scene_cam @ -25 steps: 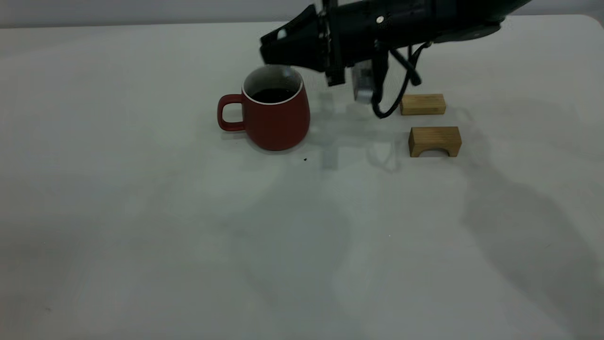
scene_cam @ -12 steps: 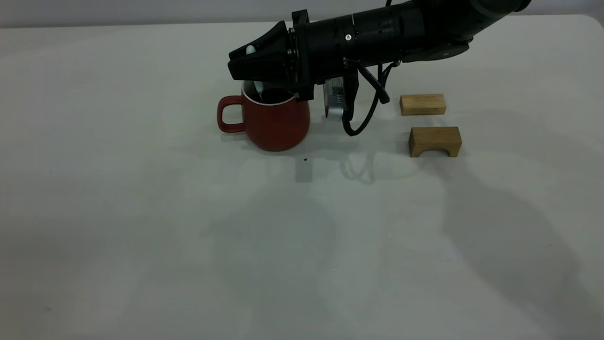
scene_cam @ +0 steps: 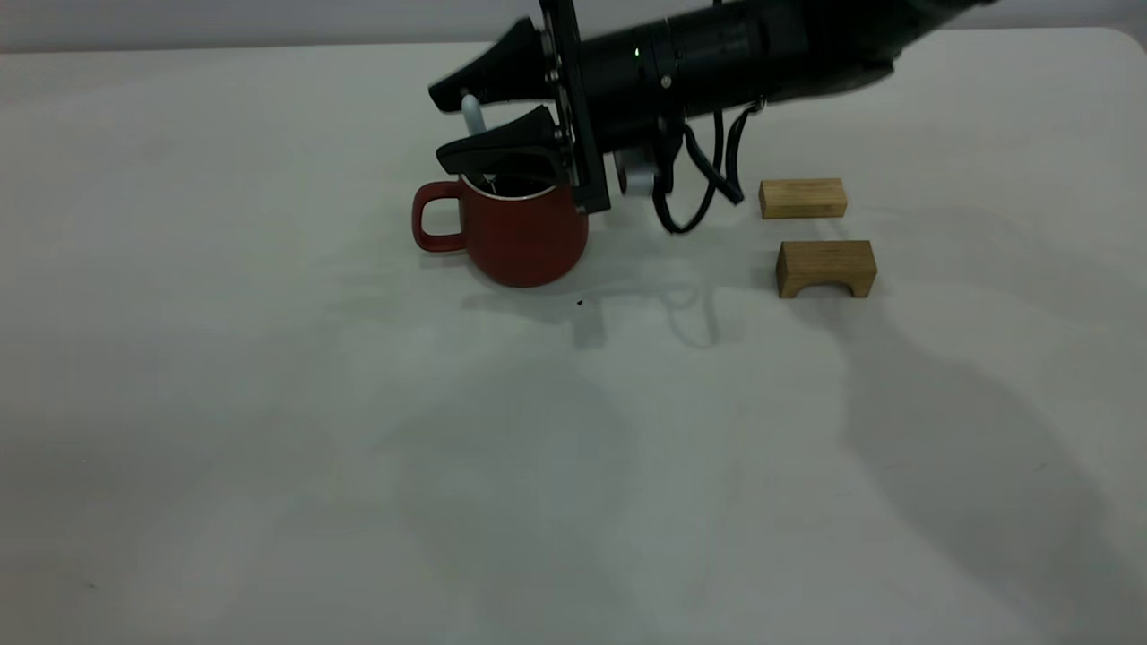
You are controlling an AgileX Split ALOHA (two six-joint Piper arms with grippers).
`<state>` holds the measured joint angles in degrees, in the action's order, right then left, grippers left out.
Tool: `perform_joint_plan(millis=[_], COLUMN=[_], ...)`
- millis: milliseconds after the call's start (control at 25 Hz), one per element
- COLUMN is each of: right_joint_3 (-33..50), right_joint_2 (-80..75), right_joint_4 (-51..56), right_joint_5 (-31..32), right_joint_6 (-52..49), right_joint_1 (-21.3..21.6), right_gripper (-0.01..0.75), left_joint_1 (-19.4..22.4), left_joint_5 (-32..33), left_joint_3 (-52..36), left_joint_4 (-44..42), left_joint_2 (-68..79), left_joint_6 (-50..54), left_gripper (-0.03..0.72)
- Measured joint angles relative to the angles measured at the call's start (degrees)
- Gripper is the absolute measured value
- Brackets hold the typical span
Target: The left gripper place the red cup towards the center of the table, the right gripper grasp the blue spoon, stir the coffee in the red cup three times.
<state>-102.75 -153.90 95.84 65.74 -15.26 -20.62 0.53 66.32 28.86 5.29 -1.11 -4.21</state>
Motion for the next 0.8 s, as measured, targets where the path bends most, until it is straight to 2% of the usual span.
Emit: perform_joint_plan(millis=[200, 560, 800], right_joint_3=[0.0, 0.0, 0.0], right_joint_2=[3.4, 10.7, 17.8], right_joint_4=[-5.8, -24.8, -39.7], right_joint_5=[0.1, 1.0, 1.7], right_joint_6=[5.3, 8.5, 8.5], right_joint_1=[0.0, 0.0, 0.0], right_gripper=[0.515, 0.514, 0.462], left_joint_1=[0.0, 0.0, 0.0], left_joint_5=[0.0, 0.0, 0.0], left_joint_3=[0.0, 0.0, 0.0], left_joint_4=[0.0, 0.0, 0.0], left_joint_2=[0.0, 0.0, 0.0], left_joint_6=[0.0, 0.0, 0.0], left_gripper=[0.56, 0.56, 0.56])
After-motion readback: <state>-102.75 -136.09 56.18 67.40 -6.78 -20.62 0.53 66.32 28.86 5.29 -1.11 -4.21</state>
